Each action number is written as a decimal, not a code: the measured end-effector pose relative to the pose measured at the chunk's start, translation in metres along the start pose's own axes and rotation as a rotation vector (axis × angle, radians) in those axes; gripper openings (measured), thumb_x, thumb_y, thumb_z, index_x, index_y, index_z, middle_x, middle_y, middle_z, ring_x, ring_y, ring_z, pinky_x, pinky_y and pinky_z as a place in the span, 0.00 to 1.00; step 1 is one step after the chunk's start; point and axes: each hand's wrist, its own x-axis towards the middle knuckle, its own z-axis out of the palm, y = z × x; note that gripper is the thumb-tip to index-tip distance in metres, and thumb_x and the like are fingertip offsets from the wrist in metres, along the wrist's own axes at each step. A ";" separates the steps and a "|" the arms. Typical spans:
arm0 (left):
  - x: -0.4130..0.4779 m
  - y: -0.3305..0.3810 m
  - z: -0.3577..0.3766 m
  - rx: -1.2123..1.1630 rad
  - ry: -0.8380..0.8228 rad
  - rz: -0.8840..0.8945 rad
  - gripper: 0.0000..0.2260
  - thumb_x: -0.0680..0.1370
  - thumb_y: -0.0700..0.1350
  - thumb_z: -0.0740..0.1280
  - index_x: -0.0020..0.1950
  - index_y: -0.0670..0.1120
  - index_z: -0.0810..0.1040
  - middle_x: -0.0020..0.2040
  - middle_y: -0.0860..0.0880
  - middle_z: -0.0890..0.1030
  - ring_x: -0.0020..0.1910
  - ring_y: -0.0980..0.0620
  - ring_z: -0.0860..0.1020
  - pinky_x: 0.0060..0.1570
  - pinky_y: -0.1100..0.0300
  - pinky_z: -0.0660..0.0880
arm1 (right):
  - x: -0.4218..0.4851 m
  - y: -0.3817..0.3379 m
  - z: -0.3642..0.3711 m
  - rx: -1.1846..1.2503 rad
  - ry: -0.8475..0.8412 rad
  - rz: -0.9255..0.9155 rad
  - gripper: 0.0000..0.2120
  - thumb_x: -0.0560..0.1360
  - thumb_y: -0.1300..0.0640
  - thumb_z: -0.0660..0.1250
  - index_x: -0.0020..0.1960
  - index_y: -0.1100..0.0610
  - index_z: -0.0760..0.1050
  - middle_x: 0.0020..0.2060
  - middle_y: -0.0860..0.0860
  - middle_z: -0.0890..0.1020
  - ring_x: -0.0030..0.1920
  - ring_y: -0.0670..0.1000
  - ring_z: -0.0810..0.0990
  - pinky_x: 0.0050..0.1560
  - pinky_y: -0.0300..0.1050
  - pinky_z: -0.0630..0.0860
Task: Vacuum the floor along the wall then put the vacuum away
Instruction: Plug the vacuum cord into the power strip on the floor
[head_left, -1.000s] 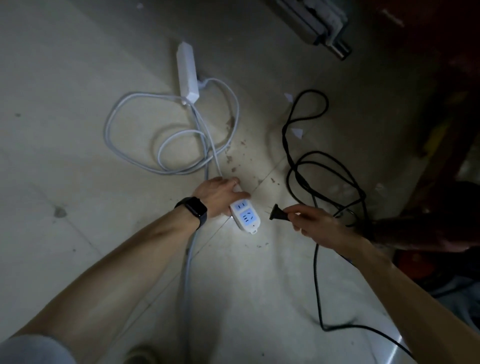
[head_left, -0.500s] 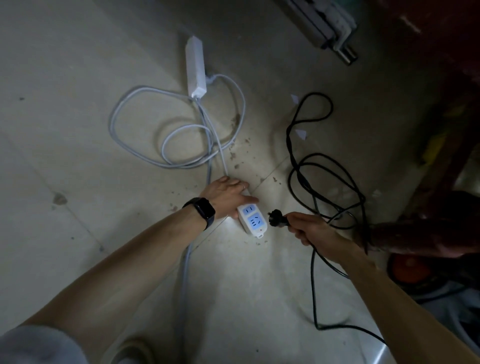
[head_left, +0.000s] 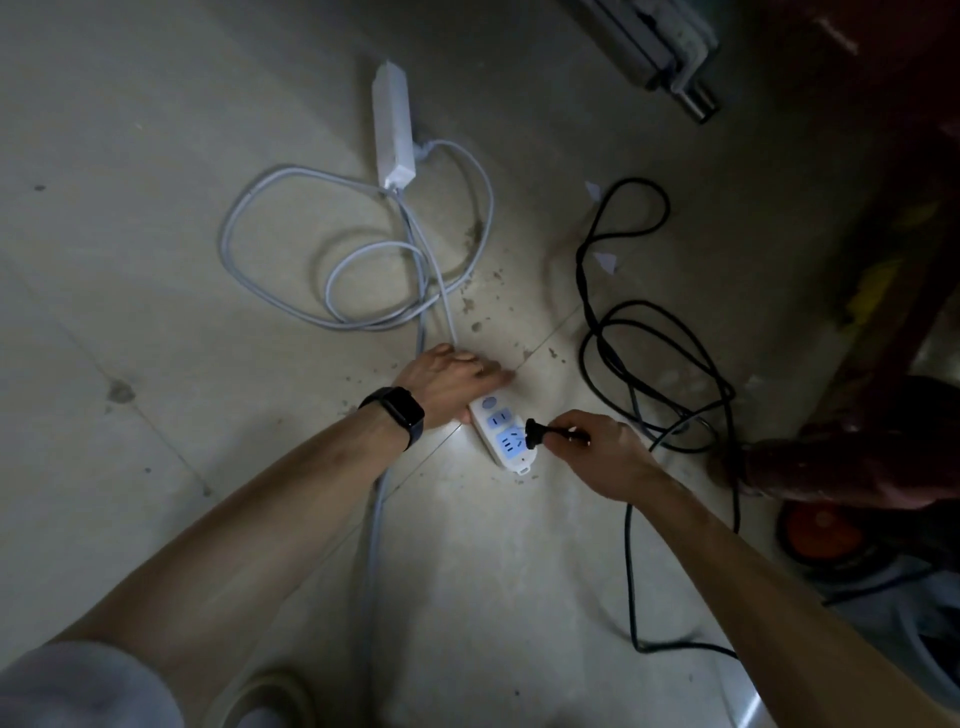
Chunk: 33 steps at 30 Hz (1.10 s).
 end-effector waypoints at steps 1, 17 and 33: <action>0.000 -0.001 0.001 -0.012 0.007 -0.009 0.32 0.75 0.51 0.72 0.76 0.52 0.63 0.71 0.51 0.73 0.68 0.48 0.72 0.66 0.52 0.67 | 0.002 -0.002 0.001 -0.032 0.001 -0.017 0.04 0.79 0.46 0.69 0.52 0.44 0.80 0.35 0.43 0.79 0.38 0.46 0.78 0.36 0.35 0.69; -0.001 -0.005 0.000 0.019 0.025 0.012 0.28 0.78 0.53 0.69 0.75 0.48 0.65 0.66 0.49 0.76 0.64 0.48 0.72 0.59 0.52 0.69 | 0.013 -0.038 0.000 -0.472 -0.063 -0.182 0.13 0.80 0.46 0.66 0.60 0.51 0.81 0.55 0.52 0.84 0.54 0.55 0.82 0.53 0.47 0.78; -0.003 -0.011 0.010 -0.034 0.089 -0.027 0.30 0.77 0.57 0.69 0.75 0.47 0.67 0.73 0.50 0.73 0.65 0.44 0.72 0.57 0.51 0.74 | -0.007 -0.064 0.034 -0.792 -0.002 -0.167 0.14 0.82 0.57 0.62 0.66 0.61 0.71 0.56 0.56 0.77 0.49 0.55 0.83 0.45 0.47 0.76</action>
